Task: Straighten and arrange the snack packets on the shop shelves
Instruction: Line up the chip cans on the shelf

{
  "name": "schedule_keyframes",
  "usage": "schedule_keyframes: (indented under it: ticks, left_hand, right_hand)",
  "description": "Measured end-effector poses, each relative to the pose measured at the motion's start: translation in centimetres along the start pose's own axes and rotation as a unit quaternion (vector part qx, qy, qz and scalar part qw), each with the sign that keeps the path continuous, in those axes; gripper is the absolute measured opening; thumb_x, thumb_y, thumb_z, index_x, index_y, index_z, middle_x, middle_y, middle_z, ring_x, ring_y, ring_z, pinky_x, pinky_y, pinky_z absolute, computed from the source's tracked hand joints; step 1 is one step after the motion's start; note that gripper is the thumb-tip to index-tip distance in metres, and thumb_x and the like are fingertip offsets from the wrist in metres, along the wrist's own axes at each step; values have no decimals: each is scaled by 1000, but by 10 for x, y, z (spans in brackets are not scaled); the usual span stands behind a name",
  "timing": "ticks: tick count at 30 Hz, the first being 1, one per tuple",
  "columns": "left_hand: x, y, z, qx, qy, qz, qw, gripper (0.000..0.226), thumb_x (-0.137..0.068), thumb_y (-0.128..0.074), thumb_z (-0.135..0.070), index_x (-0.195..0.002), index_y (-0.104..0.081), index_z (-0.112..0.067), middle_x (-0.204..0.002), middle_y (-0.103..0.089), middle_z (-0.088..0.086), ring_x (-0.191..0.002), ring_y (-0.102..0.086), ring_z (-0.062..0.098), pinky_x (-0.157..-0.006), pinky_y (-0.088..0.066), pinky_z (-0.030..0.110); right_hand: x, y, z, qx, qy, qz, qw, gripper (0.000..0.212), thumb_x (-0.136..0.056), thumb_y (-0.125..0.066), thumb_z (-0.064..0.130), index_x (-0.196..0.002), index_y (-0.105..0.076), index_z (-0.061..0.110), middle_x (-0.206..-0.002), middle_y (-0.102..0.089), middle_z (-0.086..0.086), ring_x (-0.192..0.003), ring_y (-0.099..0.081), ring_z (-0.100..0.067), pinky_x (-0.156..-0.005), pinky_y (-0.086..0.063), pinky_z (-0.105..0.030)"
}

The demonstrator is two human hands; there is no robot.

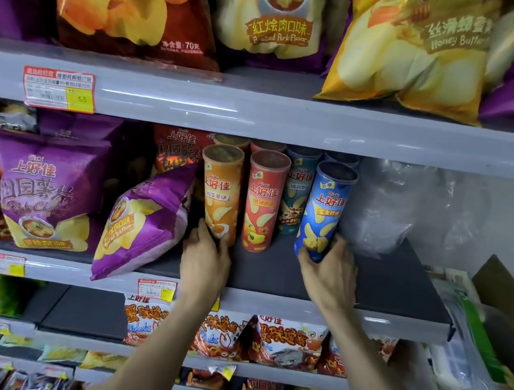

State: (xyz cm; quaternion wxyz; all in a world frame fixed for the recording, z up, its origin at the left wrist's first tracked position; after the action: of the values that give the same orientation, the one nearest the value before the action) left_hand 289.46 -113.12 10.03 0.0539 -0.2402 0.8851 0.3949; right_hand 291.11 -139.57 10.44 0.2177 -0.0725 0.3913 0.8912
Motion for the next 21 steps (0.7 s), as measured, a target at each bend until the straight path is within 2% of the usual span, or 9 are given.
schedule_keyframes:
  ticks: [5, 11, 17, 21]
  left_hand:
    - [2, -2, -1, -23, -1, -4, 1000, 59, -108, -53, -32, -154, -39, 1, -128, -63, 26, -112, -61, 46, -87, -51, 50]
    - [1, -5, -2, -26, 6, -4, 1000, 57, -107, -55, -39, -150, -43, -4, -133, -62, 23, -120, -59, 44, -89, -52, 50]
    - [1, -9, -2, -51, -4, -13, 999, 56, -105, -57, -40, -147, -48, -4, -127, -64, 22, -115, -60, 45, -81, -54, 51]
    - [1, -11, -1, -61, -15, -21, 998, 56, -105, -56, -38, -148, -48, -2, -126, -64, 23, -115, -60, 45, -82, -54, 52]
  right_hand:
    - [-4, -5, -3, 3, -6, -9, 1000, 59, -83, -73, 48, -129, -54, 15, -118, -65, -8, -113, -61, -32, -100, -49, -47]
    - [-6, -7, -7, 7, -8, -21, 1000, 54, -91, -69, 43, -134, -52, 14, -120, -66, -11, -111, -63, -35, -99, -49, -47]
    - [-6, -6, -6, 49, -7, -18, 999, 58, -96, -62, 51, -143, -47, 20, -127, -66, -9, -114, -63, -34, -99, -49, -45]
    - [-6, -8, -7, 56, -3, -16, 998, 59, -95, -60, 54, -144, -46, 24, -127, -66, -5, -115, -62, -31, -101, -47, -45]
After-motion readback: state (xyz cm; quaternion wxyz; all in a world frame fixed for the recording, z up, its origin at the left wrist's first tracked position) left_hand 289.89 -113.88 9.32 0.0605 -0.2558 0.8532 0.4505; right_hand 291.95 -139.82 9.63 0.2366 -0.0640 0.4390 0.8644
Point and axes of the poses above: each hand's wrist, its own x-axis away from the middle knuckle, its own y-axis out of the back of the hand, z = x × y, the point moved 5 cm from there along -x, towards the middle knuckle
